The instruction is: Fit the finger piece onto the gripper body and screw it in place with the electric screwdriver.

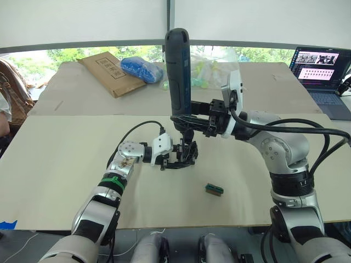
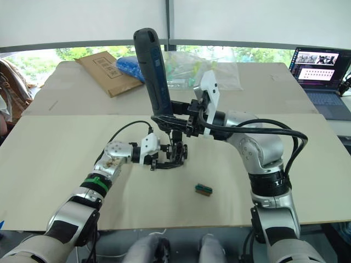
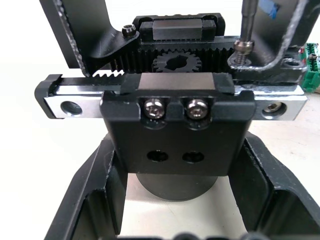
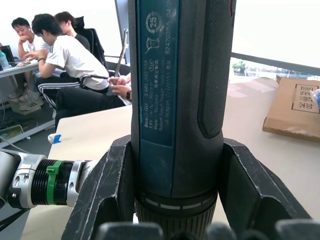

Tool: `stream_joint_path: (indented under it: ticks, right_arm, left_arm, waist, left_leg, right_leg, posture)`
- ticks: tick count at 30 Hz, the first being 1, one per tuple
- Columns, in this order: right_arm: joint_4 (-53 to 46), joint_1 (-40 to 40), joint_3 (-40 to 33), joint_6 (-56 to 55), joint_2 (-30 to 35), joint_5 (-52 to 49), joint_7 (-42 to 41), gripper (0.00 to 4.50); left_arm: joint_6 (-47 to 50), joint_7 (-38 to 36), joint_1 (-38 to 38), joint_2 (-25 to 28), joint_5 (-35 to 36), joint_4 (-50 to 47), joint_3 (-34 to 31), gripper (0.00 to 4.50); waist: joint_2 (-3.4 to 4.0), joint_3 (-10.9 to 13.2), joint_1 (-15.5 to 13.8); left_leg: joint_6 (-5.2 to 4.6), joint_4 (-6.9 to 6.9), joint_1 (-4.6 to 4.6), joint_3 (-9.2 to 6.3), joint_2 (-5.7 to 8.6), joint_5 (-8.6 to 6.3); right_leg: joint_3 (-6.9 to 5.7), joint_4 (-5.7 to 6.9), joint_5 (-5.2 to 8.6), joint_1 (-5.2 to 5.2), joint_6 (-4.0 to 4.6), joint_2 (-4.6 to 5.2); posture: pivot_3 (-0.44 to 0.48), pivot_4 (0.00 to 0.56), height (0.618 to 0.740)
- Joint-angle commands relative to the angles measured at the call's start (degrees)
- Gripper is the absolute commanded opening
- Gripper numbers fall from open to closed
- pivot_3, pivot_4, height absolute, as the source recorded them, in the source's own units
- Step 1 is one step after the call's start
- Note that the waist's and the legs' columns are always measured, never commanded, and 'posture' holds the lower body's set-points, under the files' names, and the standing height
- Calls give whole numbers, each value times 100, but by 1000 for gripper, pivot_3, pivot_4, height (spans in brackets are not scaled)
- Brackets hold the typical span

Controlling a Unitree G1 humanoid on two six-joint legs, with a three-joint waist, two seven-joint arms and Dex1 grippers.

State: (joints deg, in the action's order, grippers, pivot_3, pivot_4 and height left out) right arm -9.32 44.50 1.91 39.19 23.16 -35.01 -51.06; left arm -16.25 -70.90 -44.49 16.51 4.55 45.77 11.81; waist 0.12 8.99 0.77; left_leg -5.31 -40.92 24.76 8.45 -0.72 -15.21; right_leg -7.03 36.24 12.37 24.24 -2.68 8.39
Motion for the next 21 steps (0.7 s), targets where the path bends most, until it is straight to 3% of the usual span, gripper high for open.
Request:
stream_joint_path:
  ticks: [1,12,21]
  right_arm:
    - [-215,29,-75,-202,-22,-48,9,1913]
    - [-253,-623,-68,-969,-229,103,32,1913]
    - [-62,-1060,332,-1349,276,561,-369,1913]
  left_arm:
    - [-94,46,-153,51,-21,-15,-81,2301]
    - [-82,59,-126,37,-19,-48,-77,2301]
    - [-96,44,-131,41,-28,-30,-74,2301]
  waist:
    - [0,0,0]
    - [0,0,-1]
    - [-2,-2,-1]
  left_leg:
    - [0,0,0,0,0,0]
    - [0,0,-1,0,0,0]
    - [0,-1,-12,-1,-1,0]
  right_leg:
    - [0,0,0,0,0,0]
    - [-1,-1,0,-3,0,0]
    - [3,-6,1,-9,-1,0]
  posture:
    - [0,150,732]
    - [0,150,732]
    - [0,150,732]
